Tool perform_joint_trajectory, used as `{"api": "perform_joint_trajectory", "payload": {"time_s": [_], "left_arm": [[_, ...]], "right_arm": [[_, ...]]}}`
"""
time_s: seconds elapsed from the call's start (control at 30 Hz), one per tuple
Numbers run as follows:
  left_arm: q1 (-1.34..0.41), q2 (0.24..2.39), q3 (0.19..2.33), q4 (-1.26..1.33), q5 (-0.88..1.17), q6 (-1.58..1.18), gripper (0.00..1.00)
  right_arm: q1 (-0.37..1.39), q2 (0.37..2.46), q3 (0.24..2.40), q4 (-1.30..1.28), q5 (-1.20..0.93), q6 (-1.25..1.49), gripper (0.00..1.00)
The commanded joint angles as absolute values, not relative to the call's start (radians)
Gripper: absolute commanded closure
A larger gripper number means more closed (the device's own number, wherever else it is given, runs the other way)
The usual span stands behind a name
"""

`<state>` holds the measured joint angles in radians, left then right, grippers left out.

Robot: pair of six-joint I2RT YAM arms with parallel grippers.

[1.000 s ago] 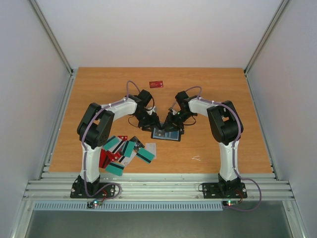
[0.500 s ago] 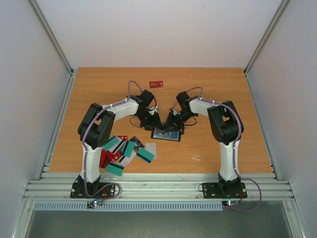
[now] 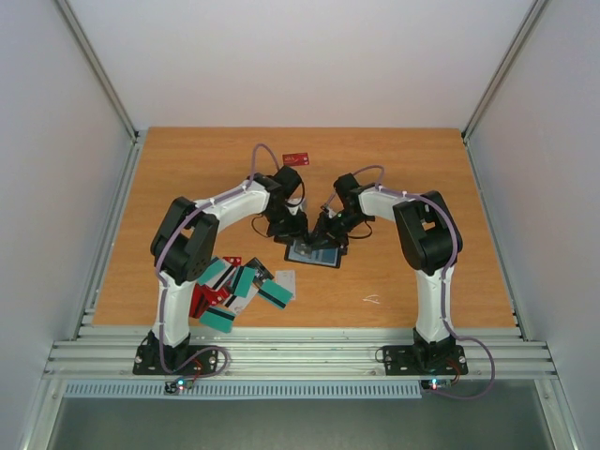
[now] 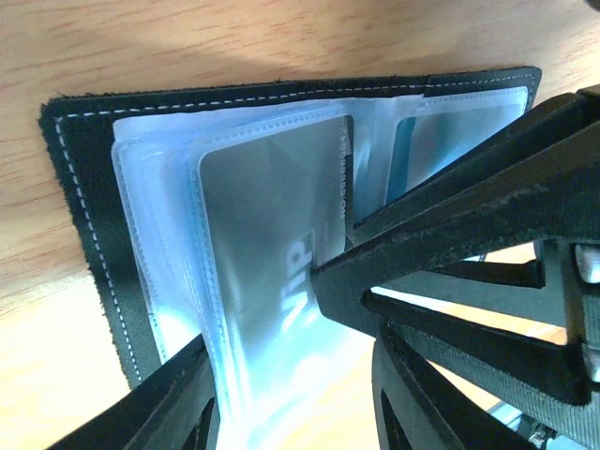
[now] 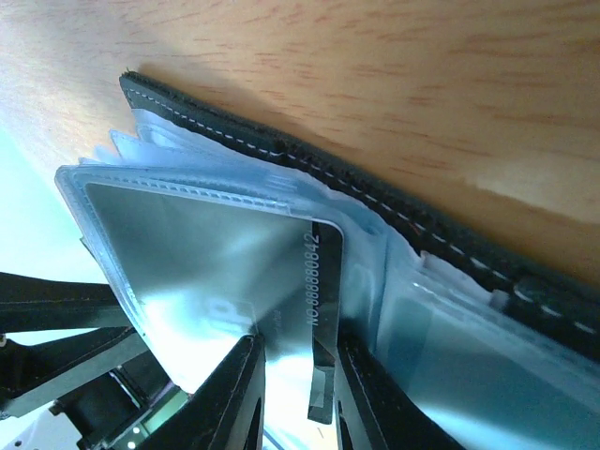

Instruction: Put the credit cards into the card holder

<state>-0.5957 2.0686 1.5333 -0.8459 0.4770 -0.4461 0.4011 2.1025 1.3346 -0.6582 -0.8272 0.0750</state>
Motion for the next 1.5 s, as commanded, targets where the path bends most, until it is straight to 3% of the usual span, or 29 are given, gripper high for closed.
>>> {"api": "perform_joint_trajectory", "payload": {"time_s": [0.0, 0.13, 0.47, 0.6, 0.93, 1.47], "left_arm": [[-0.609, 2.041, 1.570, -0.883, 0.451, -0.413, 0.55], [-0.622, 2.056, 1.581, -0.871, 0.483, -0.416, 0.58], [-0.631, 2.043, 1.603, -0.856, 0.503, -0.440, 0.92], [-0.631, 2.039, 1.631, -0.904, 0.449, -0.425, 0.97], [-0.656, 2.096, 1.807, -1.101, 0.263, -0.366, 0.97], [-0.809, 2.391, 2.227, -1.443, -0.135, -0.360, 0.92]], "right_arm": [[0.420, 2.104, 1.305, -0.609, -0.776, 0.097, 0.78], [0.420, 2.097, 1.293, -0.594, -0.779, 0.108, 0.78], [0.420, 2.070, 1.292, -0.587, -0.781, 0.123, 0.78], [0.419, 2.054, 1.300, -0.594, -0.784, 0.126, 0.74], [0.341, 1.888, 1.292, -0.684, -0.787, 0.078, 0.58], [0.112, 1.550, 0.970, -0.757, -0.776, -0.038, 0.56]]}}
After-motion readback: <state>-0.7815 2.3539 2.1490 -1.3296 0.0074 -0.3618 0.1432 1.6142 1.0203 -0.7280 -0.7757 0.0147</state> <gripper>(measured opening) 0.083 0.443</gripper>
